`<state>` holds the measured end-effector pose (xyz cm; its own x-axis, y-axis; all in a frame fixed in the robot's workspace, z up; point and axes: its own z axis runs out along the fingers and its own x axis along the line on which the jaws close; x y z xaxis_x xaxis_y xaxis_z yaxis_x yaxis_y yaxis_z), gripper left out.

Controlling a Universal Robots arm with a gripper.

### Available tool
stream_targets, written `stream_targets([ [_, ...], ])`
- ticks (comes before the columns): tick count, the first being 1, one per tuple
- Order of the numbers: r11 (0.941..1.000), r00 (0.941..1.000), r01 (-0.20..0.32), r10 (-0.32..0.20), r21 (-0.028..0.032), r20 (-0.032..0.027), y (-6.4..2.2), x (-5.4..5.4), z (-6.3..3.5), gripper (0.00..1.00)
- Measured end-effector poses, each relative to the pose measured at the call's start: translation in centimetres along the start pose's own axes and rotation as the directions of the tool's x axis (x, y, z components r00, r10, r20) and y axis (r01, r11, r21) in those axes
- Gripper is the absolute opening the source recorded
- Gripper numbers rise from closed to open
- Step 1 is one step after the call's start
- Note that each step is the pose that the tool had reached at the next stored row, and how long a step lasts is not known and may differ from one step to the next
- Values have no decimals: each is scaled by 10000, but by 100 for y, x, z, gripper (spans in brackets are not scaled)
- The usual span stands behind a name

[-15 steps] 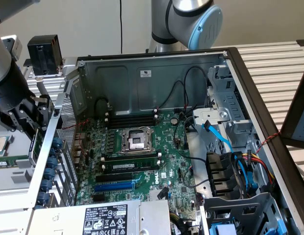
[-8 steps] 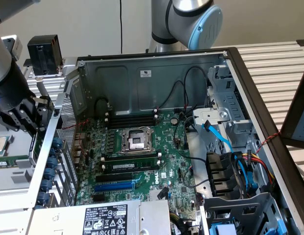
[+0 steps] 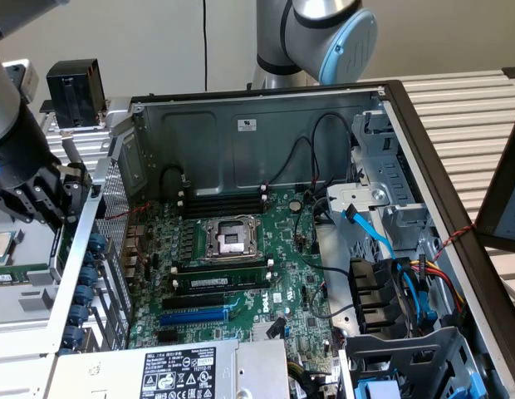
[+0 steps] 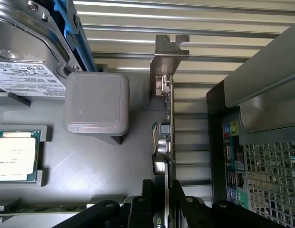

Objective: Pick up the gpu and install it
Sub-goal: 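Pick up the gpu and move the gpu toward the slot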

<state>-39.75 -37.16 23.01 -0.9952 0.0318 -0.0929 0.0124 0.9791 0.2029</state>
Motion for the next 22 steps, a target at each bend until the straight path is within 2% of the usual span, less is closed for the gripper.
stream_targets([
  [5,10000,10000,-7,7,-2,-35,6,-6,-30,27],
  [16,10000,10000,-18,18,-44,-66,53,-27,-258,27],
  [22,10000,10000,-22,21,-60,-74,102,-50,-493,27],
])
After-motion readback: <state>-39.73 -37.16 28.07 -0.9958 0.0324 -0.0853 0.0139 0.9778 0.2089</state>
